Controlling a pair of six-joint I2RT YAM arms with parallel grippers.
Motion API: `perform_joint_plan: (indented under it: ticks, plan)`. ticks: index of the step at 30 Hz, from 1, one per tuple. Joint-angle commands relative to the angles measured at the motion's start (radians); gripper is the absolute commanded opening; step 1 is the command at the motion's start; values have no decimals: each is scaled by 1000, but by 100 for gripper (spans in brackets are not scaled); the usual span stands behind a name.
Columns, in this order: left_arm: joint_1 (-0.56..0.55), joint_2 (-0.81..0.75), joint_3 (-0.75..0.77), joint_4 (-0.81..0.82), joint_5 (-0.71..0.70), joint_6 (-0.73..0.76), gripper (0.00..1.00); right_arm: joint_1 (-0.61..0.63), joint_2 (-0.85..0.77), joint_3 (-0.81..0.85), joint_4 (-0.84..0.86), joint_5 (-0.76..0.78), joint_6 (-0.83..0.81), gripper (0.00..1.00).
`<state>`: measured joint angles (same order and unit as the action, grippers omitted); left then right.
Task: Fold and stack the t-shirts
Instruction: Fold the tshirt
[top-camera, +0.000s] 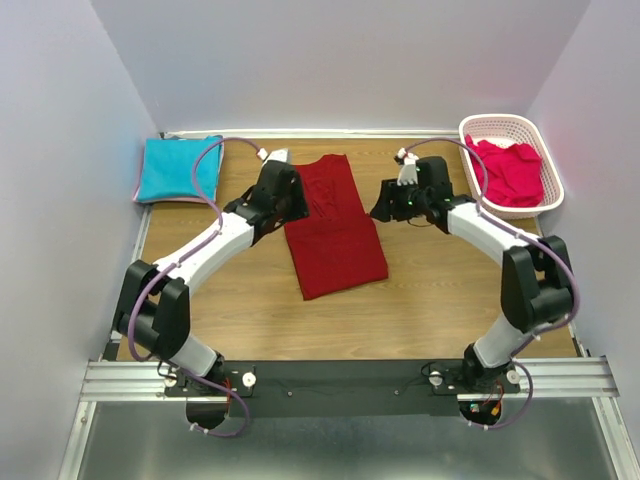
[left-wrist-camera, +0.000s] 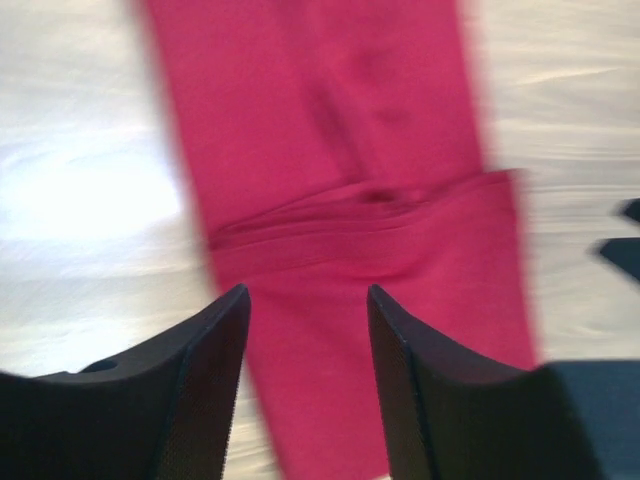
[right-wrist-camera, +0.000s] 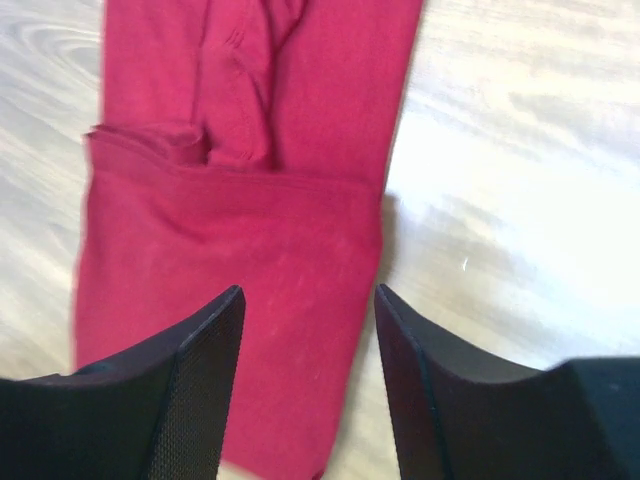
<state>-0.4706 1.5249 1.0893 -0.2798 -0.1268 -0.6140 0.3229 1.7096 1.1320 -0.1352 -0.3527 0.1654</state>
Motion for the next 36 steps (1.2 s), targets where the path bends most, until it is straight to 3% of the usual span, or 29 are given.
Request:
perform_joint_plan:
  ticks: [1, 5, 6, 10, 13, 22, 27, 36]
  plan:
    - [-77, 27, 116, 10, 61, 2, 49, -42, -85, -118, -4, -75, 132, 59]
    - [-137, 159, 205, 68, 206, 23, 35, -70, -102, -210, 5, -244, 193, 42]
    - [-144, 188, 246, 76, 225, 29, 32, -74, -102, -242, 8, -291, 201, 34]
    - [-172, 335, 342, 122, 308, 40, 20, -93, -97, -310, 40, -383, 221, 19]
    - [-180, 453, 397, 151, 368, 43, 17, -97, -84, -334, 63, -431, 226, 13]
    - [-181, 636, 483, 163, 371, 46, 10, -113, -9, -389, 69, -471, 270, 10]
    - [-152, 718, 457, 180, 368, 8, 9, -211, 56, -465, 66, -494, 304, 7]
    - [-132, 672, 454, 176, 358, 17, 12, -225, 47, -471, 28, -485, 295, 7]
